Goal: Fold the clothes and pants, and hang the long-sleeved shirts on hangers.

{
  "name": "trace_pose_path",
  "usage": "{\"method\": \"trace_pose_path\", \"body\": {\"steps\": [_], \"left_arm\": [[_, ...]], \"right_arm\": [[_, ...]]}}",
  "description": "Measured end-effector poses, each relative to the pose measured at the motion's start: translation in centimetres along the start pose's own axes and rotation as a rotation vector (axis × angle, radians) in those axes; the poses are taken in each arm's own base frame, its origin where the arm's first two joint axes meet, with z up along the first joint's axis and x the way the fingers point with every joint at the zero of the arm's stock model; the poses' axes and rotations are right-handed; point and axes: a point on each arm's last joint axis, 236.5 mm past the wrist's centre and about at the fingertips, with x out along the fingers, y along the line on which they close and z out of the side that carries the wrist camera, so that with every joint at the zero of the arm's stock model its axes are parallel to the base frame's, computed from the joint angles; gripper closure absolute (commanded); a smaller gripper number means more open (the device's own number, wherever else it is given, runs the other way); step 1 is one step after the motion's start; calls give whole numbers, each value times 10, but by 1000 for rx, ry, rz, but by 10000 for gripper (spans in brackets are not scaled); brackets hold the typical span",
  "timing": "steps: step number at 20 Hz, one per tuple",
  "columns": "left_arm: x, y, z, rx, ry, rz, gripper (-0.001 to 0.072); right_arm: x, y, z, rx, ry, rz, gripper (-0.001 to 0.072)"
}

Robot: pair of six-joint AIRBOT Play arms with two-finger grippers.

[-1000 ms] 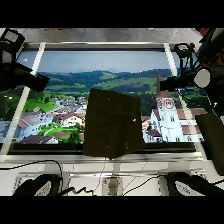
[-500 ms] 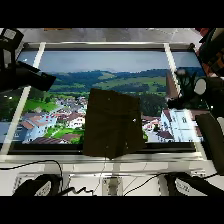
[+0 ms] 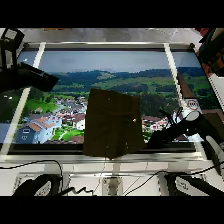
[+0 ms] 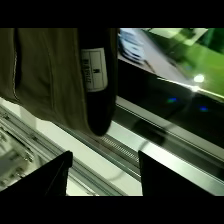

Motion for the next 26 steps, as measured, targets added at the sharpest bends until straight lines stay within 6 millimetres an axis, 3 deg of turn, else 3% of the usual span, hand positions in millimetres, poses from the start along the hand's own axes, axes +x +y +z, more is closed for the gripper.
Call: {"method": "trace_pose_path", "body": {"steps": [8,9,10,12,14,15,16,21,23,26], "left_arm": [[43,-13,-76,-98,288,-114,18],[49,-13,-88,-114,322,-123,45],[55,-13,-102,-130,358,-132,128],[63,-12,-131,-165,427,-145,153],[66,-13,-165,-210,500,-159,153],[66,-15,-182,-238,533,-171,153],[64,-19,-199,-266,569,-189,153],[50,-75,-277,-438,718,-361,153],[45,-106,-300,-499,752,-455,153],[39,-137,-326,-572,787,-532,152]], "right_arm": [[31,9,7,135,-89,104,247],[35,10,9,150,-90,114,268],[39,11,10,160,-88,118,282],[45,14,16,181,-96,135,418],[48,20,23,173,-116,162,602],[49,23,25,168,-125,173,655],[49,24,28,161,-134,180,663],[50,29,34,147,-156,201,663],[49,30,35,145,-159,204,663],[49,31,35,143,-161,206,663]]}}
